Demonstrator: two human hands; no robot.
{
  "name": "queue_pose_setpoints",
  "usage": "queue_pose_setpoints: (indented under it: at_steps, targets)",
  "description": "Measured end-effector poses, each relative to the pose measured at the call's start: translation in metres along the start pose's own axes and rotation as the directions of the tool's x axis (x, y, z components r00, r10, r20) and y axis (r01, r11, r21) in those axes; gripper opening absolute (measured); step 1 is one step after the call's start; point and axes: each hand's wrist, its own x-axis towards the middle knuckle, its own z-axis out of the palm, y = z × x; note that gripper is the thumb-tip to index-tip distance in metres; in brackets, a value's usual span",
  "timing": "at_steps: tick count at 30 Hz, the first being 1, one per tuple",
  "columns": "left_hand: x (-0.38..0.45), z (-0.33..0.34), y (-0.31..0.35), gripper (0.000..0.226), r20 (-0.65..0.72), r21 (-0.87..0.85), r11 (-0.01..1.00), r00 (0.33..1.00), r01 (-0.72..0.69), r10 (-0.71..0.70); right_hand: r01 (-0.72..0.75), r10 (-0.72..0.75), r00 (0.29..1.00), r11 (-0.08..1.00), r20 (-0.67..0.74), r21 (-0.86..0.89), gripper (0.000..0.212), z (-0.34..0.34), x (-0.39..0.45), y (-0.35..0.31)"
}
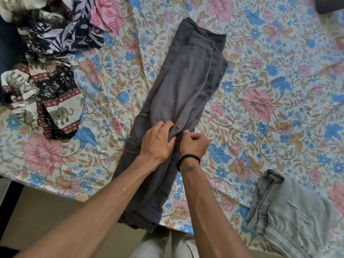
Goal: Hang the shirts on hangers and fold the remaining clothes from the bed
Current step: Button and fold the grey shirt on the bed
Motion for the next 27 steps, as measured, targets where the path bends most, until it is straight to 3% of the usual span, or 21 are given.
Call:
queue_pose_setpoints:
  at_steps: [4,6,8,10,12,14,15,17,18,20,22,24,27]
  targets:
    - [0.005,-0.007,0.002,0.019,-0.095,-0.095,0.993,0.992,0.071,-0.08,0.044,-0.047,0.999,0.991,0.022,0.129,0.015,0.008,0.003,0.003]
    - [0.002,-0.013,0.001,0.016,-0.129,-0.176,0.982,0.987,0.072,-0.096,-0.02,0.009,0.999,0.974,0.051,0.225,0.019,0.01,0.006,0.008]
    - [0.001,-0.015,-0.003,0.014,-0.09,-0.229,0.972,0.993,0.049,-0.072,-0.164,0.124,0.98,0.949,0.158,0.271,0.022,0.011,0.015,0.015]
    - [0.004,-0.014,-0.005,0.018,0.006,-0.195,0.981,1.0,-0.005,0.006,-0.233,0.173,0.943,0.954,0.285,0.191,0.027,0.012,0.028,0.019]
    - [0.005,-0.009,-0.004,0.035,0.013,-0.024,0.994,0.995,-0.103,0.103,-0.103,0.112,0.941,0.994,0.319,-0.046,0.018,0.009,0.039,0.019]
    - [0.01,-0.001,0.003,0.053,-0.06,0.081,0.988,0.989,-0.131,0.136,0.017,0.023,0.97,0.986,0.241,-0.165,0.007,0.002,0.054,0.007]
    - [0.015,0.005,0.007,0.059,-0.074,0.107,0.984,0.986,-0.141,0.149,0.041,-0.015,0.986,0.987,0.166,-0.154,0.003,-0.001,0.064,-0.004]
    - [0.028,0.027,0.017,0.065,0.029,0.184,0.962,0.979,-0.203,0.201,0.045,-0.046,0.997,0.999,0.058,0.019,0.016,-0.006,0.092,-0.034]
    - [0.033,0.04,0.02,0.068,0.104,0.218,0.949,0.972,-0.229,0.211,0.059,-0.068,0.994,0.991,0.08,0.119,0.022,-0.004,0.111,-0.051]
    - [0.039,0.06,0.021,0.07,0.184,0.226,0.944,0.962,-0.24,0.2,0.128,-0.149,0.98,0.979,0.132,0.158,0.041,0.005,0.149,-0.092]
    - [0.041,0.066,0.026,0.067,0.104,0.159,0.967,0.977,-0.199,0.184,0.22,-0.234,0.964,0.969,0.128,0.112,0.05,0.016,0.181,-0.135]
    - [0.051,0.055,0.036,0.06,-0.044,0.034,0.995,0.995,-0.094,0.095,0.315,-0.316,0.942,0.949,0.109,0.03,0.041,0.026,0.205,-0.166]
    - [0.111,0.036,0.052,0.043,-0.25,-0.129,0.991,0.967,0.023,-0.055,0.286,-0.281,0.955,0.958,0.096,-0.036,0.029,0.039,0.229,-0.188]
